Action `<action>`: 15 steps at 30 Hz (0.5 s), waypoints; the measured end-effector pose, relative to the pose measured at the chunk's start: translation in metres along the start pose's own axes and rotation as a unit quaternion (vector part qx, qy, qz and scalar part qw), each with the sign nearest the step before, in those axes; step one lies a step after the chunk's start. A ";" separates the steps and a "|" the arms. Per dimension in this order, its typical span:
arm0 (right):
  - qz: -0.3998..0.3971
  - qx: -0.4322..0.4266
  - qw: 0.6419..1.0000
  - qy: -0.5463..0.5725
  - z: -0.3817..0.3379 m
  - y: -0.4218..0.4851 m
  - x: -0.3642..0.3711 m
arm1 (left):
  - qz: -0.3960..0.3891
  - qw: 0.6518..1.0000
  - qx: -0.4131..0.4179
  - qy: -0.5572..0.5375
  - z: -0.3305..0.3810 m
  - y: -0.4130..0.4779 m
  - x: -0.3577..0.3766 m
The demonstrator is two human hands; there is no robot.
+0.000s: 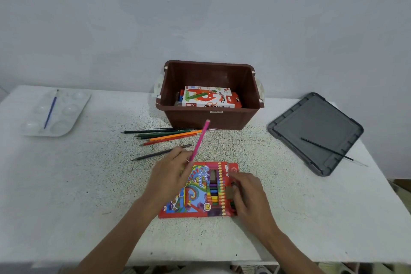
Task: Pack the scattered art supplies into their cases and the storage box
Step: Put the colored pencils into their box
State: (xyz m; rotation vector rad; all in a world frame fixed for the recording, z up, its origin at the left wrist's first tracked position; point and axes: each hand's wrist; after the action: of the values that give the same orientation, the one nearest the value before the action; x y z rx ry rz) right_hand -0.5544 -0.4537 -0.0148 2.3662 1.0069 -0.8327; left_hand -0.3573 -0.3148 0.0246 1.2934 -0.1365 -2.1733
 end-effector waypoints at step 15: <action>0.047 -0.119 0.991 -0.029 -0.023 0.007 -0.004 | 0.022 0.877 -0.205 -0.435 0.049 -0.014 0.017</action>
State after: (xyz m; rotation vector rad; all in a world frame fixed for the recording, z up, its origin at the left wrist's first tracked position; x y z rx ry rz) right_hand -0.5434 -0.4471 0.0057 2.1572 0.9097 -0.7015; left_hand -0.4095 -0.3226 0.0320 0.0229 -0.0482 -2.4079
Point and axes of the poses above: each hand's wrist, its own y-axis towards the middle knuckle, its own x-axis out of the palm, z = x × y, and after that the axes turned 8 degrees about x, right-handed
